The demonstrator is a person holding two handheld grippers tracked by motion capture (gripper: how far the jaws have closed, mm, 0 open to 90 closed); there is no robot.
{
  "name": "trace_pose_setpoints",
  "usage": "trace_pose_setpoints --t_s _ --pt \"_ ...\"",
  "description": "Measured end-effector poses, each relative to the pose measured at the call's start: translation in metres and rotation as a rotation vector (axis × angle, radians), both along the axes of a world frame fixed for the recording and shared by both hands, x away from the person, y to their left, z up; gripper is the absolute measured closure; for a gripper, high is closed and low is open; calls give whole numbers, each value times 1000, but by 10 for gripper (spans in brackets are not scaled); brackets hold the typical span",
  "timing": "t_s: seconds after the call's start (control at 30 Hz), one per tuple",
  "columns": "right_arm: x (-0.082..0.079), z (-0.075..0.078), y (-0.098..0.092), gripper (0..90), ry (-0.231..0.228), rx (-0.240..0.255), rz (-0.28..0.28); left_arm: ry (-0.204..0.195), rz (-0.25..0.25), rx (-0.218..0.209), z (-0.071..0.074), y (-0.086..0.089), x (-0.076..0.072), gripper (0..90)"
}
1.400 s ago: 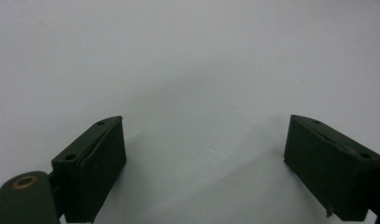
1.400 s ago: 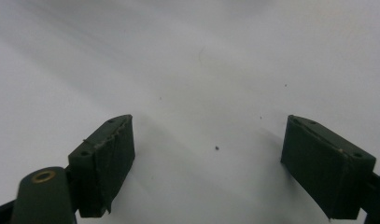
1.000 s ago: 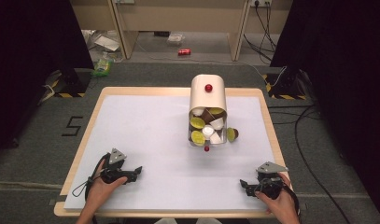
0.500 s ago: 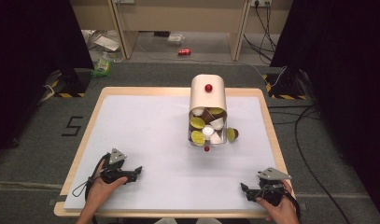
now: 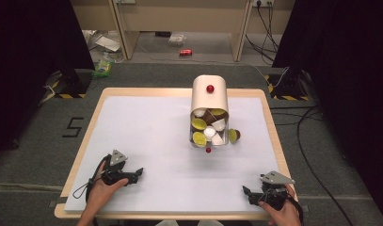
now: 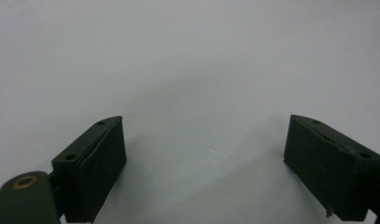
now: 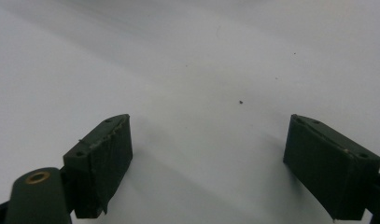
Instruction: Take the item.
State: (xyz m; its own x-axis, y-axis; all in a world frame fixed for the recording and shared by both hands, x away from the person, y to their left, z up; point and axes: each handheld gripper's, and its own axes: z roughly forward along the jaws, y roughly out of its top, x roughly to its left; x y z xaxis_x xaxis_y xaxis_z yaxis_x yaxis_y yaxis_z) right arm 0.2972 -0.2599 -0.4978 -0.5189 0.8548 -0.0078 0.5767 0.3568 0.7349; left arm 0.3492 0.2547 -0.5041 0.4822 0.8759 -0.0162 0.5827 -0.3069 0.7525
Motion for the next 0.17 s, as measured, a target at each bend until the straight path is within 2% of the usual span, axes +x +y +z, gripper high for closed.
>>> trace_pose_setpoints --t_s 0.17 --pt "0 0 0 159 1 0 0 0 0 0 0 0 0 121"
